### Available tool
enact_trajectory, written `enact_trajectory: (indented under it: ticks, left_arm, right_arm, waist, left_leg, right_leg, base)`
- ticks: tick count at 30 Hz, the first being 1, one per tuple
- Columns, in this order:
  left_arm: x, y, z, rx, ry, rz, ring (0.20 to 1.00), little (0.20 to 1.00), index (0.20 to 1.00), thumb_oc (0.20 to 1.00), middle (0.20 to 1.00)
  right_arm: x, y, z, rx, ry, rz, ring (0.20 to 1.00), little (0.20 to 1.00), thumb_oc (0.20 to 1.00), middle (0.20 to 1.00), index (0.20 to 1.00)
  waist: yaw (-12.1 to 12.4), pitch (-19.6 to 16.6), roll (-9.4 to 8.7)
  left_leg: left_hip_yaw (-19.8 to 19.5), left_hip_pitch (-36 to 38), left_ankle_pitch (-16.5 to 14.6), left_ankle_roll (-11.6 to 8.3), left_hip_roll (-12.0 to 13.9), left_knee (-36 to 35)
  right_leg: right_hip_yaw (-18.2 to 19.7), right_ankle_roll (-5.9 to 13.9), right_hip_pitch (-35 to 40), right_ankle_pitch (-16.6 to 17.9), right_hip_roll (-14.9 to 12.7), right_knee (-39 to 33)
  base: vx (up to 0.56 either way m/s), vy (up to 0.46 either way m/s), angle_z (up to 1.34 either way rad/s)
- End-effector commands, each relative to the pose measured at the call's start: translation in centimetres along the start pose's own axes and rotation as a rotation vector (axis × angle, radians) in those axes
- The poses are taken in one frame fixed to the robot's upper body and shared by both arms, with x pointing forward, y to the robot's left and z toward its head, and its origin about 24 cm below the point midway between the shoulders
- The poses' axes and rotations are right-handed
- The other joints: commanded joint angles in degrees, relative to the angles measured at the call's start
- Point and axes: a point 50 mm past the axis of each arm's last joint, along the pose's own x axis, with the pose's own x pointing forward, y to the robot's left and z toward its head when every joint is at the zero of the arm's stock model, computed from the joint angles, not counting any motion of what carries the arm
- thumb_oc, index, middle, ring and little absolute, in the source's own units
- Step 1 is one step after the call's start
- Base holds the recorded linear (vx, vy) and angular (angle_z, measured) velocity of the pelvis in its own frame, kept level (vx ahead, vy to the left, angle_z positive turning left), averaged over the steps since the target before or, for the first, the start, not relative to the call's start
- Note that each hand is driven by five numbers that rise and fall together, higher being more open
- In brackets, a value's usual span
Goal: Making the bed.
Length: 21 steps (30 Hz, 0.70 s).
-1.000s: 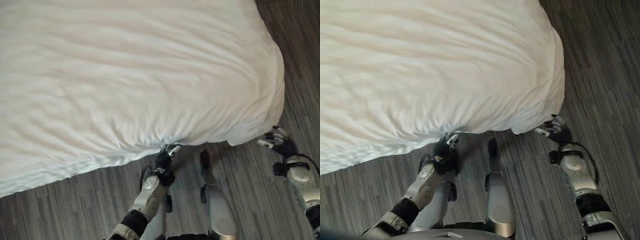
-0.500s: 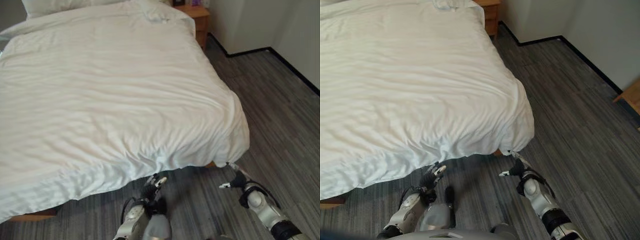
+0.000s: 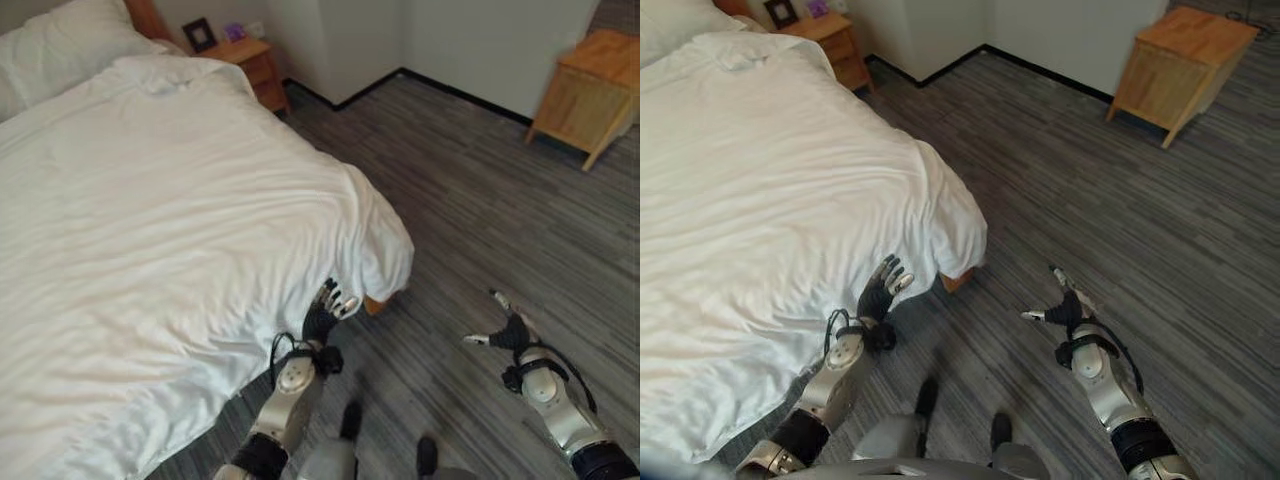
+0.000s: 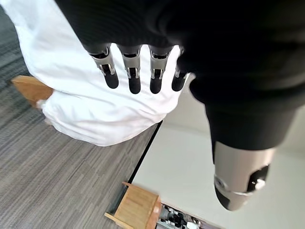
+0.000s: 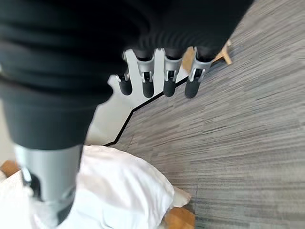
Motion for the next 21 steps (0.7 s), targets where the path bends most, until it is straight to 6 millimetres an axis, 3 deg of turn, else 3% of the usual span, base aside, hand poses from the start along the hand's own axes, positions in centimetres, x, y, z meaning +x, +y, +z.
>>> enact_trajectory:
  ticks: [1, 6, 8, 9, 10, 12, 17, 18, 20, 21]
  left_arm:
    - [0.0, -1.1, 1.8, -0.013, -0.118, -0.05, 1.0, 1.0, 1.0, 1.0, 1.0]
    - [-0.2, -1.6, 2.0, 0.013, -0.132, -0.079, 1.0, 1.0, 1.0, 1.0, 1.0]
    - [-0.1, -2.0, 1.7, 0.045, -0.12, -0.108, 1.0, 1.0, 1.0, 1.0, 1.0]
    - [0.0, -2.8, 1.9, 0.066, -0.133, -0.134, 1.0, 1.0, 1.0, 1.0, 1.0]
    - [0.2, -3.3, 2.3, 0.068, -0.146, -0.145, 1.0, 1.0, 1.0, 1.0, 1.0]
    - [0.6, -3.9, 2.6, 0.081, -0.16, -0.149, 1.0, 1.0, 1.0, 1.0, 1.0]
    - [1.0, -4.2, 3.2, 0.08, -0.183, -0.148, 1.0, 1.0, 1.0, 1.0, 1.0]
    - [1.3, -3.8, 3.3, 0.083, -0.178, -0.133, 1.0, 1.0, 1.0, 1.0, 1.0]
    - [1.1, -3.2, 3.0, 0.082, -0.161, -0.125, 1.0, 1.0, 1.0, 1.0, 1.0]
    - [1.1, -3.1, 2.9, 0.082, -0.16, -0.124, 1.0, 1.0, 1.0, 1.0, 1.0]
  right_arm:
    - [0.6, -1.9, 4.3, 0.121, -0.211, -0.103, 1.0, 1.0, 1.0, 1.0, 1.0]
    - [0.6, -1.8, 5.4, 0.114, -0.259, -0.118, 1.0, 1.0, 1.0, 1.0, 1.0]
    - [0.9, -2.4, 5.8, -0.108, -0.301, -0.173, 1.0, 1.0, 1.0, 1.0, 1.0]
    - [0.9, -2.4, 6.1, -0.188, -0.32, -0.186, 1.0, 1.0, 1.0, 1.0, 1.0]
    - [0.9, -2.6, 6.3, -0.196, -0.325, -0.203, 1.0, 1.0, 1.0, 1.0, 1.0]
    - [0.9, -2.7, 6.5, -0.214, -0.327, -0.232, 1.0, 1.0, 1.0, 1.0, 1.0]
    - [0.6, -3.0, 5.8, -0.208, -0.296, -0.269, 1.0, 1.0, 1.0, 1.0, 1.0]
    - [0.7, -2.7, 5.8, -0.238, -0.293, -0.269, 1.0, 1.0, 1.0, 1.0, 1.0]
    - [0.9, -2.5, 5.4, -0.294, -0.278, -0.267, 1.0, 1.0, 1.0, 1.0, 1.0]
    - [0.9, -2.5, 5.4, -0.295, -0.277, -0.266, 1.0, 1.0, 1.0, 1.0, 1.0]
  waist:
    - [1.17, -1.39, -3.28]
    - [-0.03, -2.69, -4.07]
    - [-0.29, -2.95, -4.2]
    - [-1.52, -1.59, -3.55]
    - [-2.84, -0.93, -2.59]
    - [-4.71, 0.27, -1.49]
    - [-7.41, 0.44, -1.46]
    - [-7.65, -0.53, -2.01]
    - [-7.16, -1.86, -2.74]
    - [-7.31, -1.92, -2.41]
  left_leg:
    - [0.94, -4.26, -2.92, 4.93, -6.79, 2.71]
    - [3.32, -1.75, -3.08, 6.75, -6.54, -0.3]
    - [4.67, 0.65, -3.66, 7.84, -6.27, -2.17]
    - [4.58, 4.22, -4.34, 8.55, -5.83, -3.23]
    - [4.67, 5.47, -4.25, 8.75, -4.92, -3.66]
    - [4.2, 8.42, -4.7, 8.62, -3.78, -5.12]
    - [2.86, 12.34, -7.18, 8.13, -3.96, -5.79]
    - [3.18, 14.15, -9.5, 7.76, -4.11, -5.95]
    - [4.38, 16.76, -11.84, 7.04, -4.14, -6.08]
    - [4.31, 16.89, -12.06, 6.94, -3.7, -6.08]
  right_leg:
    - [-0.03, 4.02, 4.21, -7.43, -1.83, 1.09]
    - [1.24, 5.24, 3.22, -8.51, -2.82, 5.87]
    - [0.35, 7.43, 0.08, -9.4, -2.54, 16.66]
    - [-1.1, 11.29, -5.31, -4.04, -3.0, 29.03]
    - [-1.33, 12.34, -8.05, -1.57, -2.57, 35.02]
    - [-3.1, 11.87, -12.66, -1.28, -2.44, 42.89]
    - [-6.51, 9.04, -17.75, -3.92, -0.15, 36.32]
    - [-10.91, 6.85, -18.26, -4.77, -1.41, 25.62]
    - [-17.61, 6.97, -18.69, -2.35, -3.14, 15.63]
    - [-17.9, 6.93, -18.09, -1.96, -2.66, 14.68]
  base:
    - [0.27, 0.125, -0.62]
    - [0.22, 0.145, -0.66]
    - [0.32, 0.196, -0.25]
    - [0.32, 0.216, -0.24]
    - [0.29, 0.202, -0.43]
    - [0.25, 0.147, -0.17]
    - [0.31, 0.024, 0.34]
    - [0.43, -0.064, 0.26]
    - [0.48, -0.08, 0.09]
    - [0.48, -0.075, -0.04]
